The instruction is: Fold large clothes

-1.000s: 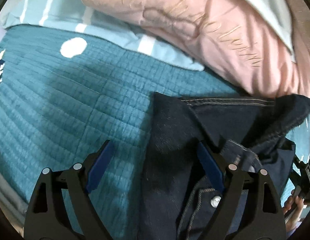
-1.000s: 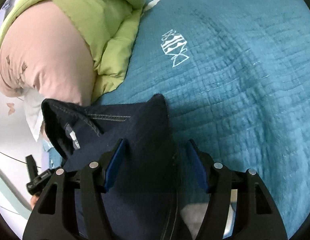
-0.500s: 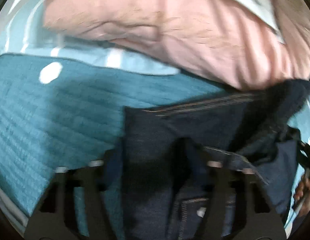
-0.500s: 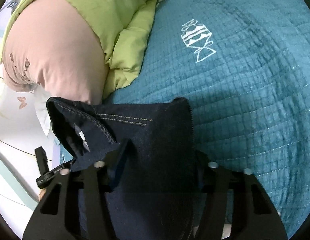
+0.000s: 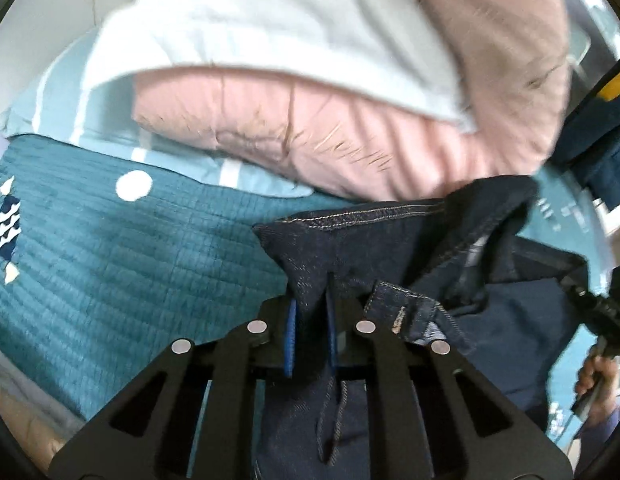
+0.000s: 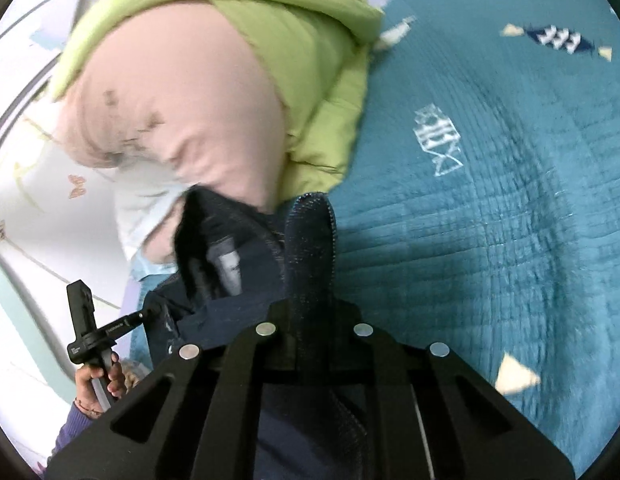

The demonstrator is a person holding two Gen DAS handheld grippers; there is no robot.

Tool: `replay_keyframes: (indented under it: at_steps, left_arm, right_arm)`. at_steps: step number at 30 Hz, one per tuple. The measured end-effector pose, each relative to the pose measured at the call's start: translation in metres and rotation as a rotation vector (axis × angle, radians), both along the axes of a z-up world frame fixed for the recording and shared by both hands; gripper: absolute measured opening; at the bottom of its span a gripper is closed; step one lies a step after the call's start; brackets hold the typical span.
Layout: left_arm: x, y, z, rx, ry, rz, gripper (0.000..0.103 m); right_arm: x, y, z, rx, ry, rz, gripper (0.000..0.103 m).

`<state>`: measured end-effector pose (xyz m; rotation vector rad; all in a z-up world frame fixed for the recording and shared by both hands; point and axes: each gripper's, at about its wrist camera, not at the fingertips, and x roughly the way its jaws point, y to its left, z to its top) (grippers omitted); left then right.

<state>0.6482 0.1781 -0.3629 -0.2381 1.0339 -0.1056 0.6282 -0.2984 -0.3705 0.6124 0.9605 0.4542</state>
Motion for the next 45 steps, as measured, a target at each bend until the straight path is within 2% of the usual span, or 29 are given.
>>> replay_keyframes:
  at_steps: [4, 10, 16, 20, 22, 25, 27, 28, 29, 31, 35, 37, 38, 39, 40, 41, 42, 45]
  left_arm:
    - [-0.053, 0.0, 0.033, -0.06, -0.051, 0.002, 0.009]
    - [-0.142, 0.005, 0.078, -0.07, -0.078, -0.048, 0.008]
    - [-0.227, 0.015, 0.083, -0.039, -0.029, -0.092, 0.008]
    - [-0.279, 0.027, 0.058, -0.006, 0.047, -0.094, 0.009]
    - [-0.296, 0.03, 0.043, -0.001, 0.077, -0.091, 0.009]
    - [-0.319, 0.024, 0.011, 0.031, 0.17, -0.123, 0.009]
    - [-0.329, 0.02, 0.0, 0.09, 0.181, -0.119, 0.009]
    - [-0.332, 0.02, -0.002, 0.089, 0.187, -0.114, 0.009]
    - [-0.337, 0.024, -0.001, 0.072, 0.188, -0.096, 0.01]
    - [-0.342, 0.03, 0.007, 0.045, 0.179, -0.085, 0.01]
    - [-0.357, 0.038, 0.03, 0.036, 0.139, -0.079, 0.01]
    - [-0.361, 0.04, 0.043, -0.001, 0.109, -0.064, 0.012]
    - [-0.363, 0.042, 0.049, -0.036, 0.088, -0.058, 0.024]
    - [-0.365, 0.044, 0.055, -0.079, 0.063, -0.037, 0.056]
    - [-0.366, 0.045, 0.058, -0.094, 0.047, -0.013, 0.073]
    - [-0.367, 0.044, 0.059, -0.109, 0.023, 0.013, 0.083]
    - [-0.368, 0.041, 0.058, -0.115, 0.021, 0.02, 0.083]
    - [-0.362, 0.03, 0.043, -0.106, 0.079, 0.036, 0.083]
  right_arm:
    - [-0.035, -0.002, 0.032, 0.005, -0.025, 0.027, 0.007]
    - [-0.107, 0.001, 0.07, -0.016, -0.038, 0.091, 0.008]
    - [-0.196, -0.003, 0.073, -0.06, 0.024, 0.14, 0.009]
    - [-0.246, -0.005, 0.052, -0.094, 0.096, 0.151, 0.011]
    - [-0.269, -0.004, 0.033, -0.13, 0.153, 0.15, 0.02]
    - [-0.292, 0.005, -0.003, -0.205, 0.245, 0.172, 0.022]
    - [-0.307, 0.005, -0.017, -0.248, 0.278, 0.138, 0.027]
    - [-0.311, 0.001, -0.019, -0.251, 0.294, 0.109, 0.032]
    - [-0.315, -0.004, -0.017, -0.234, 0.292, 0.087, 0.033]
    - [-0.324, -0.014, -0.007, -0.243, 0.285, 0.037, 0.05]
    - [-0.347, -0.033, 0.019, -0.22, 0.232, -0.022, 0.054]
    - [-0.36, -0.043, 0.032, -0.158, 0.194, -0.073, 0.062]
    - [-0.364, -0.046, 0.036, -0.118, 0.182, -0.091, 0.063]
    - [-0.368, -0.049, 0.037, -0.066, 0.184, -0.12, 0.065]
    - [-0.368, -0.049, 0.036, -0.031, 0.198, -0.139, 0.067]
    - [-0.368, -0.049, 0.031, 0.006, 0.221, -0.16, 0.067]
    - [-0.369, -0.046, 0.023, 0.04, 0.252, -0.185, 0.067]
    - [-0.373, -0.044, 0.003, 0.106, 0.333, -0.226, 0.067]
